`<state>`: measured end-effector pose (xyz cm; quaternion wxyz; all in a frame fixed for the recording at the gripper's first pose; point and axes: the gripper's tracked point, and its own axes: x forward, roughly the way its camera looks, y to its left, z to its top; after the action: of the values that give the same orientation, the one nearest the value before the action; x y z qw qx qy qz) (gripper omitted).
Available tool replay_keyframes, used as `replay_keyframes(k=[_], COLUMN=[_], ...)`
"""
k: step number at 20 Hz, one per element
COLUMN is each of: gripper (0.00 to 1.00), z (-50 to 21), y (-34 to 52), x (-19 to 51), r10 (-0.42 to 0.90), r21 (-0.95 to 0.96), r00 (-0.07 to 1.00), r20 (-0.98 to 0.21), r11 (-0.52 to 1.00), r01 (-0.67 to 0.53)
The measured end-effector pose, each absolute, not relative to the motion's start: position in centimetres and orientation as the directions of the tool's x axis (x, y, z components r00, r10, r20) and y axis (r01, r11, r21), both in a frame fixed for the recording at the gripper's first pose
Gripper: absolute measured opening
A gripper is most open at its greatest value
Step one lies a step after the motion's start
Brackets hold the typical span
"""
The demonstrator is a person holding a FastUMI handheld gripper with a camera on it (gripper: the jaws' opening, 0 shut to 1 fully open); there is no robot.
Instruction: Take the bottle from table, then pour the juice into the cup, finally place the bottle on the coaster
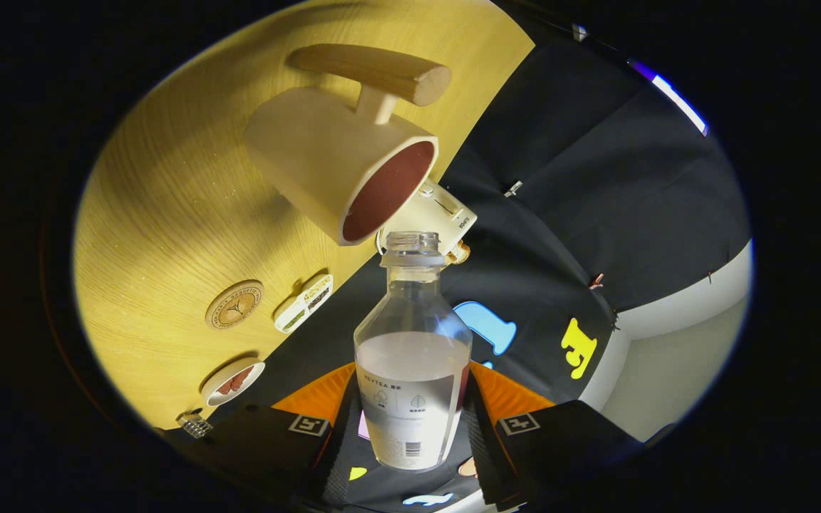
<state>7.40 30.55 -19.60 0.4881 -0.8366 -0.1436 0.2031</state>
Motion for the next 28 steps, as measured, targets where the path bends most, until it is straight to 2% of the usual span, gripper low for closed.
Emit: replay_keyframes(k=[6,12,15,21,26,28], gripper=[0.71,0.72,0.72,0.72,0.72,0.71], z=[-19.9,-21.0,-20.8,-18.1,-13.0,-10.3], y=[29.4,29.9,30.1,31.5,29.8,28.5], x=[6.6,4.4,3.6,3.6,5.6,7.3], r10=[0.323,0.283,0.264,0.309,0.286,0.286], r21=[-0.951,-0.938,-0.880,-0.545,-0.176,-0.029], r00=[0.915,0.906,0.906,0.886,0.900,0.923], r20=[-0.240,-0.314,-0.332,-0.347,-0.328,-0.259], r11=[-0.267,0.057,0.258,0.702,0.918,0.952], r01=[-0.155,-0.342,-0.398,-0.458,-0.355,-0.303])
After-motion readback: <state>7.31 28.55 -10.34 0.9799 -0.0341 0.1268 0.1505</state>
